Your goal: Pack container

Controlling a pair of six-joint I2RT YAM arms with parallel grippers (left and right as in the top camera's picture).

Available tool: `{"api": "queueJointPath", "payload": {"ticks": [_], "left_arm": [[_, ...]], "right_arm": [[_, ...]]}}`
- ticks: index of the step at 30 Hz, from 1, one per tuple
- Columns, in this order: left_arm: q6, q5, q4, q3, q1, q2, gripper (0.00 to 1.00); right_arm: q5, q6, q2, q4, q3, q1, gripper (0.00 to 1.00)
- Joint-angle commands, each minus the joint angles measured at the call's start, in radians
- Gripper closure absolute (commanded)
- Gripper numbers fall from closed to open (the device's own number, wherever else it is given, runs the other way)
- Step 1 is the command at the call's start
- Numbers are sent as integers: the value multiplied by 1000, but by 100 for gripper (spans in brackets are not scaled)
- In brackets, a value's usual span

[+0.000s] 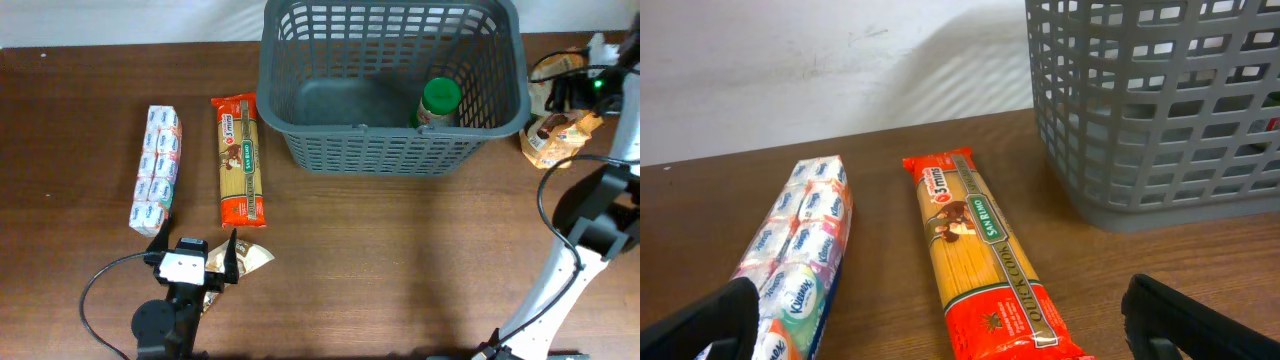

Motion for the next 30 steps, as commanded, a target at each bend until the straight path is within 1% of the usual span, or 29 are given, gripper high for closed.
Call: {"api": "queueJointPath", "payload": {"ticks": [1,16,30], "left_arm": [[16,-7,3,-8,-2,-8,1],[16,-7,3,-8,-2,-8,1],[16,-7,3,-8,-2,-8,1]], "right_arm": [[23,18,34,2,-2,27,1],[23,40,152,-24,-27,38,1],[19,51,163,-29,-59,36,1]]}}
